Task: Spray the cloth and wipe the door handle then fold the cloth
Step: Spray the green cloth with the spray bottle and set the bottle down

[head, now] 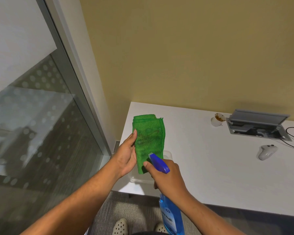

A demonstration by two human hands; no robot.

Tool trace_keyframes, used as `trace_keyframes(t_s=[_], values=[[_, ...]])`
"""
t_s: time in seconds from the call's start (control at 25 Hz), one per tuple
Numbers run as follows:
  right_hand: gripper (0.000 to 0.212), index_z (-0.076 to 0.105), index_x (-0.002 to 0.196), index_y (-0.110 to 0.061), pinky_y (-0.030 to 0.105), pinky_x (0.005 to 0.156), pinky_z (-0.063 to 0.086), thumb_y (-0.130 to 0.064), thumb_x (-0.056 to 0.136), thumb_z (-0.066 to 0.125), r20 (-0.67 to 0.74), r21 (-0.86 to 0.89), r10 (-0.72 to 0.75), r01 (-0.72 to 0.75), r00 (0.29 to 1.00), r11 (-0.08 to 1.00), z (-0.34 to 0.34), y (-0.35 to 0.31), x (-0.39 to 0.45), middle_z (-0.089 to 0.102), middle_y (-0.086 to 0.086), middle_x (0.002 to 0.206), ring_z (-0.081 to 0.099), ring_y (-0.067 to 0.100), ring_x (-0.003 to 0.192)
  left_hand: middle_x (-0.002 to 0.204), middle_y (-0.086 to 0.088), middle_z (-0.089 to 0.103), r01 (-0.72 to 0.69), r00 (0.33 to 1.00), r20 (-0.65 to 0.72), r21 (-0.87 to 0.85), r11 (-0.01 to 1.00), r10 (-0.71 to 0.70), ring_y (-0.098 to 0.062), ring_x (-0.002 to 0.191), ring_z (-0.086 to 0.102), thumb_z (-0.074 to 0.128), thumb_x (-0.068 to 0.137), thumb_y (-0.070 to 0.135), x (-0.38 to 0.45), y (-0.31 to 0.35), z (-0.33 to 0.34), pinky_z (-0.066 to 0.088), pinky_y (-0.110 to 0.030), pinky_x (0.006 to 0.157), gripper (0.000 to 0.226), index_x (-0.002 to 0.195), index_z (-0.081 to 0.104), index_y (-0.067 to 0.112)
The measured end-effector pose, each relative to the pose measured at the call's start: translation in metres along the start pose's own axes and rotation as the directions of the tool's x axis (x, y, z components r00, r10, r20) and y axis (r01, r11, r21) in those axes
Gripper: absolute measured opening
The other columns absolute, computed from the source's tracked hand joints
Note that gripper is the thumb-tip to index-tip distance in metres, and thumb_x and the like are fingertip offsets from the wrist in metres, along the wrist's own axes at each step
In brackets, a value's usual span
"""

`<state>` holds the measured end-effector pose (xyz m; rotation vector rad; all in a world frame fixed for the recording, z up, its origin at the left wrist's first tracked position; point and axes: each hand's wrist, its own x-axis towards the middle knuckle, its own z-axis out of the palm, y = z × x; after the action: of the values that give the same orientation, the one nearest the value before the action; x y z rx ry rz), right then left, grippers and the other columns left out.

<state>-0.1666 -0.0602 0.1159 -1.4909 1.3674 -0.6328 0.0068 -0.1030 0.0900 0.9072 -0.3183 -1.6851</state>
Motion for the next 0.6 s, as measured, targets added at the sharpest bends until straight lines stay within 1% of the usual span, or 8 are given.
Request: trace_keyframes(t_s=[0.08,0.16,0.2,0.28,0.4,0.44,0.52,0.6], values=[[0.047,0.064,0.075,0.002,0.023,0.048,0.048,-0.037,0.098,0.077,-0.017,-0.002,-0.01,0.01,1.0,1.0,-0.006,0.001,0.002,0.058,0.008,0.052,0.058,0.016,0.044,0.144,-0.024,0.065,-0.005,1.0,-0.003,-0.002,1.0,0.005,-0.036,0.128,0.068,0.049,0.103,0.045,-0.001,-0.001,-0.002,0.061,-0.047,0.099,0.061,0.149,0.056,0.007],[0.048,0.063,0.075,0.003,0.024,0.049,0.049,-0.036,0.098,0.077,-0.043,-0.004,-0.029,0.029,0.999,1.0,-0.013,0.0,0.004,0.061,0.018,0.055,0.058,0.016,0.043,0.143,-0.024,0.066,-0.006,1.0,-0.025,-0.011,1.0,0.005,-0.036,0.126,0.069,0.049,0.102,0.045,-0.002,-0.001,-0.007,0.062,-0.047,0.098,0.06,0.148,0.057,0.007],[0.047,0.063,0.073,0.001,0.024,0.051,0.049,-0.036,0.097,0.078,-0.074,0.002,-0.039,0.04,0.997,0.999,-0.017,0.0,0.006,0.062,0.017,0.055,0.06,0.015,0.042,0.142,-0.025,0.066,-0.006,0.999,-0.039,-0.012,1.0,0.005,-0.037,0.127,0.069,0.049,0.102,0.046,-0.002,0.0,-0.01,0.062,-0.049,0.097,0.06,0.148,0.058,0.007],[0.039,0.065,0.073,-0.006,0.023,0.054,0.05,-0.034,0.096,0.08,-0.159,0.046,-0.059,0.067,0.985,0.997,-0.028,0.0,0.013,0.064,0.009,0.054,0.063,0.016,0.045,0.142,-0.024,0.067,-0.01,0.997,-0.083,-0.01,1.0,0.009,-0.038,0.127,0.069,0.047,0.104,0.048,-0.003,0.001,-0.016,0.063,-0.051,0.095,0.06,0.148,0.058,0.008],[0.028,0.068,0.083,-0.008,0.023,0.059,0.055,-0.029,0.096,0.081,-0.257,0.166,-0.088,0.133,0.962,0.977,-0.043,0.002,0.025,0.069,0.013,0.067,0.069,0.019,0.054,0.141,-0.021,0.069,-0.044,0.98,-0.197,-0.029,0.999,0.037,-0.036,0.124,0.07,0.043,0.108,0.049,-0.003,0.001,-0.029,0.065,-0.05,0.088,0.058,0.148,0.059,0.011],[0.024,0.068,0.086,-0.01,0.021,0.059,0.056,-0.028,0.096,0.081,-0.277,0.176,-0.102,0.155,0.955,0.972,-0.043,0.003,0.029,0.07,0.012,0.071,0.07,0.019,0.058,0.14,-0.02,0.069,-0.057,0.971,-0.234,-0.045,0.997,0.045,-0.035,0.124,0.071,0.042,0.108,0.049,-0.004,0.002,-0.035,0.065,-0.05,0.086,0.057,0.149,0.059,0.012],[0.018,0.068,0.092,-0.017,0.019,0.062,0.057,-0.029,0.096,0.081,-0.314,0.156,-0.139,0.196,0.939,0.968,-0.039,0.005,0.041,0.072,0.004,0.08,0.072,0.019,0.069,0.138,-0.017,0.071,-0.07,0.959,-0.279,-0.069,0.995,0.048,-0.034,0.123,0.071,0.041,0.109,0.049,-0.008,0.004,-0.044,0.065,-0.051,0.086,0.056,0.148,0.059,0.013],[0.015,0.068,0.095,-0.022,0.024,0.066,0.059,-0.029,0.095,0.082,-0.341,0.149,-0.171,0.232,0.924,0.961,-0.034,0.009,0.056,0.072,-0.003,0.085,0.071,0.021,0.076,0.136,-0.017,0.073,-0.064,0.955,-0.294,-0.081,0.995,0.037,-0.033,0.12,0.073,0.04,0.11,0.049,-0.013,0.007,-0.049,0.066,-0.05,0.083,0.056,0.147,0.06,0.013]])
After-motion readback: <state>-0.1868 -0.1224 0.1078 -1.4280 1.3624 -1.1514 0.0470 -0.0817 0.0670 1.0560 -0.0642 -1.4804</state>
